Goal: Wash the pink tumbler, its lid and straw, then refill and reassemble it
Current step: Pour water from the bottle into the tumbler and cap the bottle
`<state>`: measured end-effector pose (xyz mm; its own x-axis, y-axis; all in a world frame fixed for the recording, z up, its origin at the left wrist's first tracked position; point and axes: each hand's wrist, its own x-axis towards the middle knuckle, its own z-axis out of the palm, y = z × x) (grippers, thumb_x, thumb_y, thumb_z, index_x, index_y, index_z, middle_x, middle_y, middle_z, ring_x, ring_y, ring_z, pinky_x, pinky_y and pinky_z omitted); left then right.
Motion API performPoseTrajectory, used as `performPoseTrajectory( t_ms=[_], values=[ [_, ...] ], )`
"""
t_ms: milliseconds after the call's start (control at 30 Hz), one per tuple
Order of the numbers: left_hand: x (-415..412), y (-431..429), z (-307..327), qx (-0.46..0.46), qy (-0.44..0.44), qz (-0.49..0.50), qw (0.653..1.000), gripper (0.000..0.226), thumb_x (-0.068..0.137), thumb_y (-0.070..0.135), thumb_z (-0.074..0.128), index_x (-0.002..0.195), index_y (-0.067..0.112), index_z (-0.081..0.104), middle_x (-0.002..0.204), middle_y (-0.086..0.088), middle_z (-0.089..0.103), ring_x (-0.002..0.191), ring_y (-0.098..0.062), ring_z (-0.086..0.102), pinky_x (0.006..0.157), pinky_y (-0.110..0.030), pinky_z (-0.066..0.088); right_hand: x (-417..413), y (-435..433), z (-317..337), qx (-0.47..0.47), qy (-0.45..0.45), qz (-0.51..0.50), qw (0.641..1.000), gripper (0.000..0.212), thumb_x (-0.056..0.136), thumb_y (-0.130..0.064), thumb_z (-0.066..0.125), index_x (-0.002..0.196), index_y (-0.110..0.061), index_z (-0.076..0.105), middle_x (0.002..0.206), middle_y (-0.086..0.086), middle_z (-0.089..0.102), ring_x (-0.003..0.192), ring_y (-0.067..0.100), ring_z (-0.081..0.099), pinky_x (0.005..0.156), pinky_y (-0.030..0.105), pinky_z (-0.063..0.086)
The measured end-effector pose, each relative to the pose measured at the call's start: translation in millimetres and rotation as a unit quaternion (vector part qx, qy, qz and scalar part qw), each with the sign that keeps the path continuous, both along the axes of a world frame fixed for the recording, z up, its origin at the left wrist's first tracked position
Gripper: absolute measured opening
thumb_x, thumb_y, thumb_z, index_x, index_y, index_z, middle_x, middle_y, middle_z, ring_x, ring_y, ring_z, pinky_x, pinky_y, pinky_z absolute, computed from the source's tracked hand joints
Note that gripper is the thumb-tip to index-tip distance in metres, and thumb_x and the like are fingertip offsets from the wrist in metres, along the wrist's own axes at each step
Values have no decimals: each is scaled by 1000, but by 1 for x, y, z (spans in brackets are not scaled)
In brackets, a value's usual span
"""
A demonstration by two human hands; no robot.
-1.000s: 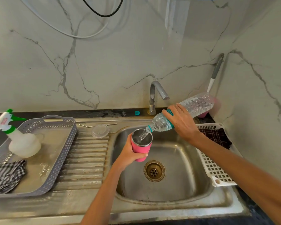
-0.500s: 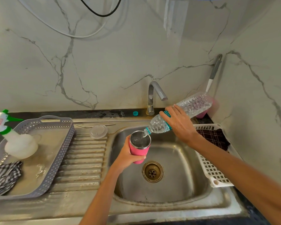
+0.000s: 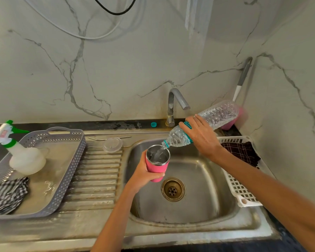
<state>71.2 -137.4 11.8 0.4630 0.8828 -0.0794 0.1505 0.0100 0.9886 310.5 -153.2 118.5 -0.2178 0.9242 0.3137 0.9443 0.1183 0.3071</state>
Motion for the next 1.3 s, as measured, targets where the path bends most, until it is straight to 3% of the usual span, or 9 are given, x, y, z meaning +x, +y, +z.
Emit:
performPoseTrajectory(
  t_ms=[433,700,867,1067,1167,1300],
  values=[
    [-4,-3,4,-7,3,11,1000,95,63,-2,88,134,34,36,125,8,58,112,-6,60,78,-18,54,-2,-1,0,25,14,-2,1000,91,42,-6,95,124,-11,56,117,18,59,108,34,59,104,43,41],
    [-7,-4,6,-7,-4,17,1000,95,63,-4,87,135,33,36,126,6,58,114,-14,59,78,-19,54,-6,-2,-3,44,34,-2,998,89,43,-1,94,124,-9,57,117,19,60,107,34,60,103,43,42],
    [-12,-5,10,-3,-14,26,1000,96,64,-6,86,137,31,35,126,6,59,111,-6,61,79,-18,53,-12,-2,-7,52,59,1,997,91,39,1,94,121,-10,57,112,16,60,103,33,61,99,42,46],
    [-25,-4,14,10,-11,43,999,98,62,-2,88,138,33,36,129,7,58,116,-13,59,79,-18,54,-30,-3,-9,7,132,-20,991,86,60,-7,89,135,-13,46,128,16,49,119,33,49,106,42,39],
    [-35,-3,14,14,-17,47,999,103,61,1,90,142,30,34,132,6,56,118,-14,58,83,-22,54,-42,-2,-11,15,200,-17,979,80,64,-12,87,134,-12,47,125,15,49,117,31,50,101,43,43],
    [-46,-3,16,7,-21,53,998,103,49,20,93,133,40,37,131,5,56,117,-14,59,87,-28,55,-57,1,-16,28,281,-24,959,76,68,-18,86,132,-13,46,126,13,47,116,26,50,96,38,48]
  ],
)
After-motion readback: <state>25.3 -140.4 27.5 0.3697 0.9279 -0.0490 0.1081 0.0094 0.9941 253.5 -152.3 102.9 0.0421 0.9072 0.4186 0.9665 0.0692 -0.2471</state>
